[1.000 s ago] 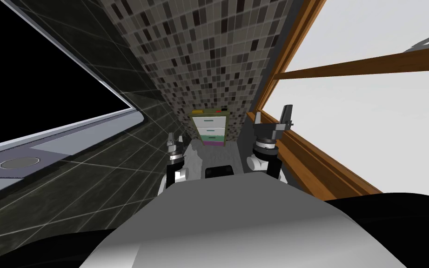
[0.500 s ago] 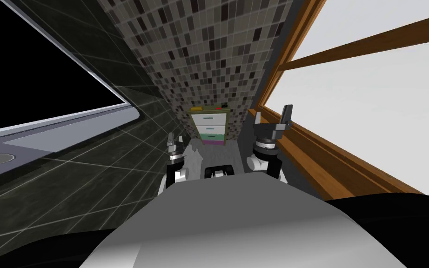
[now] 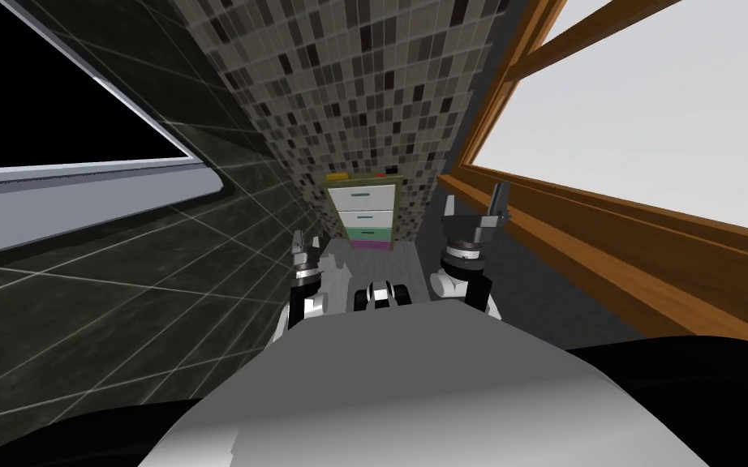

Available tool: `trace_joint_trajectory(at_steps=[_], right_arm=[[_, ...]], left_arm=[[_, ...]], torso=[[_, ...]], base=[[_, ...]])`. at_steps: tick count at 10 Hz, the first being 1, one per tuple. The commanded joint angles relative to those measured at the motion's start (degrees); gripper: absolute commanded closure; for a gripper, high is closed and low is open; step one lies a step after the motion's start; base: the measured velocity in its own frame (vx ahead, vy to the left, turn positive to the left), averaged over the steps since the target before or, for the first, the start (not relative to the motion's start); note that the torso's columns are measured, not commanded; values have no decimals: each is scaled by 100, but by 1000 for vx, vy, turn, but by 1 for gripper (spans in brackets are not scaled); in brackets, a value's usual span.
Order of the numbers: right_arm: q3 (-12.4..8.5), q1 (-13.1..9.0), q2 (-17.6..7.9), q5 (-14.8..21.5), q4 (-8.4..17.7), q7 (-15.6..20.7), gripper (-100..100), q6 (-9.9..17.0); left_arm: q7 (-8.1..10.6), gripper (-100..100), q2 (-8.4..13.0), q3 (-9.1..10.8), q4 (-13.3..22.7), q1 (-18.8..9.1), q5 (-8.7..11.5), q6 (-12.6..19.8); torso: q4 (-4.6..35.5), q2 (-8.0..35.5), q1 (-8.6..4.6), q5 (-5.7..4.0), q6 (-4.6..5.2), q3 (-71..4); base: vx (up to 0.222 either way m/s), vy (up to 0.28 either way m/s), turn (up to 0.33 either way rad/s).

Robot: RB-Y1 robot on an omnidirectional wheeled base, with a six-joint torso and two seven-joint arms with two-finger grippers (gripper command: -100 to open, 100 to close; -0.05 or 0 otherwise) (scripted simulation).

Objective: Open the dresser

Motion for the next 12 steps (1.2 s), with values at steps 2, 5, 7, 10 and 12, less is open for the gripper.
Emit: trace_joint_trajectory(at_steps=[2, 5, 7, 10, 12], right_arm=[[0, 1, 0, 0, 0, 0, 0, 0], [0, 2, 0, 0, 0, 0, 0, 0], [0, 2, 0, 0, 0, 0, 0, 0], [0, 1, 0, 0, 0, 0, 0, 0], [0, 1, 0, 0, 0, 0, 0, 0]], left_arm=[[34, -100, 355, -49, 8, -101, -4, 308], [82, -100, 481, -115, 22, -258, -9, 750], [101, -100, 490, -141, 32, -321, -11, 927], [135, -100, 442, -189, 55, -439, -14, 1254], [158, -100, 386, -221, 73, -520, -16, 1476]], torso=[[69, 56, -7, -1, 0, -145], [79, 77, -2, 0, -2, -143], [83, 92, -3, -1, -2, -133], [83, 89, -9, -3, -1, -135], [82, 86, -2, 0, -1, -136]], base=[[131, -6, -67], [194, 18, -83], [166, 19, -67], [149, 3, -62], [144, 13, -70]])
